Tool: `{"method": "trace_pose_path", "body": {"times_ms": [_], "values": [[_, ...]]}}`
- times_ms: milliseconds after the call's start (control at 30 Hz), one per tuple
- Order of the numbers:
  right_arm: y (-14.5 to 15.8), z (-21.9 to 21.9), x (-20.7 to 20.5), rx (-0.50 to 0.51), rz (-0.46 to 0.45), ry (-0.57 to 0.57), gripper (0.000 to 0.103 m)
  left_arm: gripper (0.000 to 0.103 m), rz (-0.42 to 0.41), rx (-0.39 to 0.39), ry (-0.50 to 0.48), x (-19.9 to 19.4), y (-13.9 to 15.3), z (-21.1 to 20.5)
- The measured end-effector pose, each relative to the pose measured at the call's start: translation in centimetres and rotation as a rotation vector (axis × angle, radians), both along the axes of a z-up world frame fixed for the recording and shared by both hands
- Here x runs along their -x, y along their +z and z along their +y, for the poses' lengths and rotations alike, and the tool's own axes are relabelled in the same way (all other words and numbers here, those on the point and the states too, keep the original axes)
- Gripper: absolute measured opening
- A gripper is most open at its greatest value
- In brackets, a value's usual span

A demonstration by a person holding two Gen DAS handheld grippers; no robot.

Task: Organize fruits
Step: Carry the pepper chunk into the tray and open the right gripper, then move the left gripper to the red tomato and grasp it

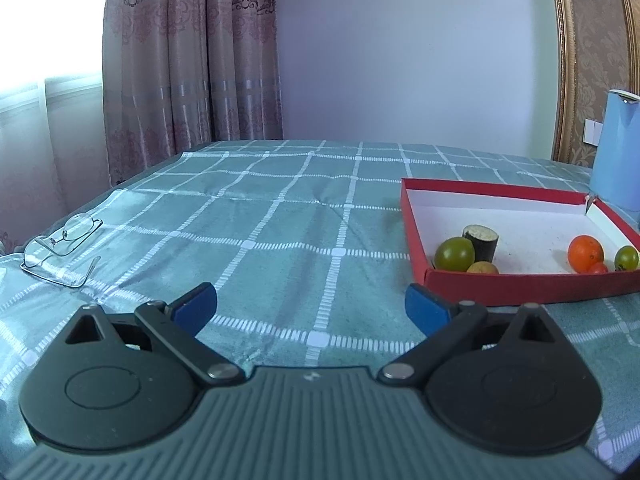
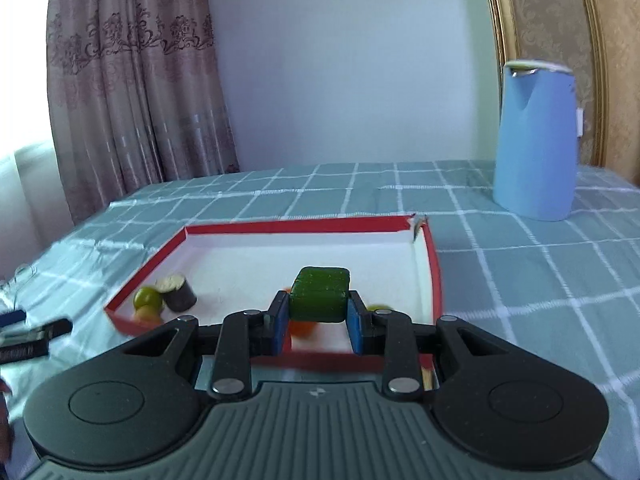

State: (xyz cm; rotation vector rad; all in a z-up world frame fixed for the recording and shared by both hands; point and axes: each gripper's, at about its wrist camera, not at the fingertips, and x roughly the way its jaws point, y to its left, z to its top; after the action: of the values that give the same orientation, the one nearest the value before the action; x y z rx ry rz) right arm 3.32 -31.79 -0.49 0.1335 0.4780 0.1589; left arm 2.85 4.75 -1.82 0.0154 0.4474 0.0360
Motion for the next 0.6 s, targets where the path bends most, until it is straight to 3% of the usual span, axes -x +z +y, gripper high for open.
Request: {"method": "trace_pose_path", "body": {"times_ms": [200,267,300,367,500,600], "values": [[-1.8,0.4,-3.7,0.048,0.068,-0.023,0.03,0.1,0.003,0.009,-0.004,0.0,-0.1,0.3],[-2.4,0.0,-3.8,0.028,0.07,-0.028,0.038,0.1,0.0,0.005,-0.007,0.1,-0.1,0.3],[-2.6,-0.2,-3.6,0.012,0.065,-0.02,0.042,0.1,-0.001,0.002,-0.009,0.1,-0.1,0.2],[-2.5,-0.4,-3.2,0.014,0.059,-0.028,0.062,0.1,0.001,-0.011,-0.009,0.1,-0.2,0.0],[-1.4,-2.0,0.1,-0.009,-0.041,-0.048,0.062,0.1,-0.018,-0.036,-0.014,0.5,-0.1,-0.6],[-1.3,-3.8,2.5,-0.038,-0.067,-0.068,0.062,0.098,-0.049,-0.075,-0.024,1.2,0.4,-1.7]]}}
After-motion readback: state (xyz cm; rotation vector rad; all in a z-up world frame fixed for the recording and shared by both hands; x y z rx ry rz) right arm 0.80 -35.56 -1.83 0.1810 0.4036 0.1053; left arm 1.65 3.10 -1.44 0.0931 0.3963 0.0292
